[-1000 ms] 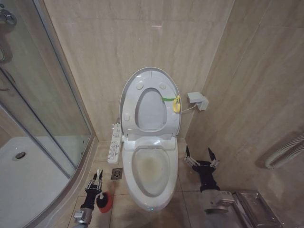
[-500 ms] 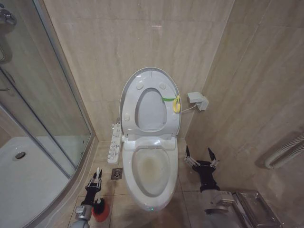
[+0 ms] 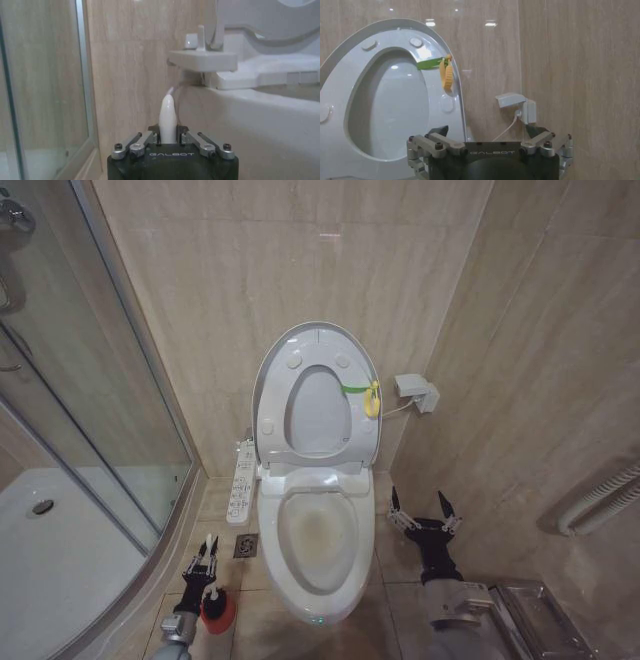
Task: Open the toilet lid, clean the toilet bowl with a toilet brush, close the toilet lid, and flush.
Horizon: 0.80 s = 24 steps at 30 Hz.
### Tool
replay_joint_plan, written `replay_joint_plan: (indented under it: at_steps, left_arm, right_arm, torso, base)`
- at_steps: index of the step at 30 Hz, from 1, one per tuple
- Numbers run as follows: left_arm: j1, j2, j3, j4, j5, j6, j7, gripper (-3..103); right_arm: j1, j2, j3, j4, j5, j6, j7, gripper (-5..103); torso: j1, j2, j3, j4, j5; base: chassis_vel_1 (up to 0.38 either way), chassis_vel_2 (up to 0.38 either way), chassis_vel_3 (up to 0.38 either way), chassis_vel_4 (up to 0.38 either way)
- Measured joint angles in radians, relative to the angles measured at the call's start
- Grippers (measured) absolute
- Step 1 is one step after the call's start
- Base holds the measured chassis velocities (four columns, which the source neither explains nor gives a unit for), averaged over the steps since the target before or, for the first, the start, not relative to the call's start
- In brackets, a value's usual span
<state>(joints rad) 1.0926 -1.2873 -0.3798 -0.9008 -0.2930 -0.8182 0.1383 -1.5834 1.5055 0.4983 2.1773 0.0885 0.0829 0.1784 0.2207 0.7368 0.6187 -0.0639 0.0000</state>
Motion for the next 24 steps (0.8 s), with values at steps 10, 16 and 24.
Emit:
replay_joint_plan:
  at_steps: [10,16,24]
  left_arm:
    - [-0.046,-0.002,0.017,0.087,0.012,0.0,-0.001,22]
    - [-0.047,0.01,0.015,0.092,0.013,0.0,-0.011,19]
    - [-0.007,0.026,0.005,0.026,0.006,0.001,-0.016,48]
  right_arm:
    - [0.0,0.0,0.0,0.0,0.0,0.0,0.0,100]
    - [0.0,0.0,0.0,0.0,0.0,0.0,0.0,100]
    - [0.0,0.0,0.0,0.0,0.0,0.0,0.0,100]
  torso:
    - [0.0,0.0,0.0,-0.0002,-0.0001]
    - [0.0,0.0,0.0,-0.0001,0.0]
    - [0.0,0.0,0.0,-0.0002,-0.0001]
  base:
    - [0.0,0.0,0.0,0.0]
    - [0.0,0.0,0.0,0.0]
    - [0.0,0.0,0.0,0.0]
